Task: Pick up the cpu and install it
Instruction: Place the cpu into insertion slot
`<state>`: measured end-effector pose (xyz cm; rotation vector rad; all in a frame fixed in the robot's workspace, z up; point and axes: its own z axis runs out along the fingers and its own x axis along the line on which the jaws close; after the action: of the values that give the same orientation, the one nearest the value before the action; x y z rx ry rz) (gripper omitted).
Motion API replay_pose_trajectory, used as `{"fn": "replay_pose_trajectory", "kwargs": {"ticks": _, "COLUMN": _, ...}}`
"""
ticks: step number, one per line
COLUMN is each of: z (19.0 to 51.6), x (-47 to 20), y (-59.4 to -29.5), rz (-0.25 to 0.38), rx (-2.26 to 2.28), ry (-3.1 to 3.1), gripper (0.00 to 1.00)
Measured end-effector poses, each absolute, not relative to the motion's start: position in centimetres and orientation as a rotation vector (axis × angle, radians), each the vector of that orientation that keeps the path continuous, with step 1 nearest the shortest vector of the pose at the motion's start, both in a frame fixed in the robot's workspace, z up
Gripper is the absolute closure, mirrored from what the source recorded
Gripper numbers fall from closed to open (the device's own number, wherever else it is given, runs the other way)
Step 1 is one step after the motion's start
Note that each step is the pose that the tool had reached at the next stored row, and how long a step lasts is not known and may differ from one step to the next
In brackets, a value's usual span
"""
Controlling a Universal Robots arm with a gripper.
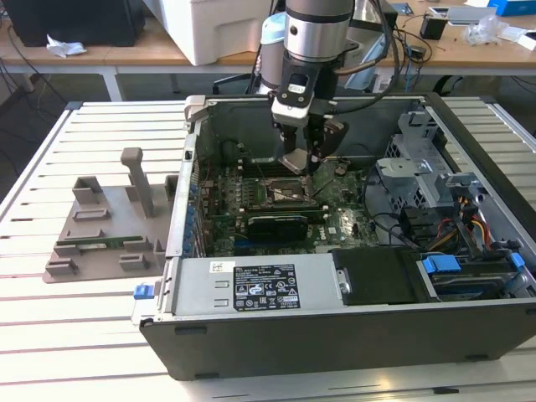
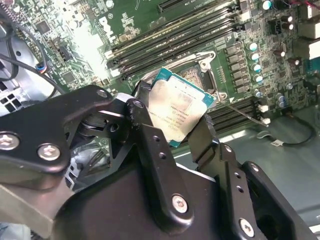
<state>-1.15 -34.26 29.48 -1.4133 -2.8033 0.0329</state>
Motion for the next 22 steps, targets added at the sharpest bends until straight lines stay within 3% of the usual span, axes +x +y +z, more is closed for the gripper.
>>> {"fn": "replay_pose_trajectory", "kwargs": {"ticks": 22, "z": 29.47, "x": -1.15, "y": -34.26, "rz": 0.034, "rx": -1.762, "ry": -2.596, "gripper": 0.45}}
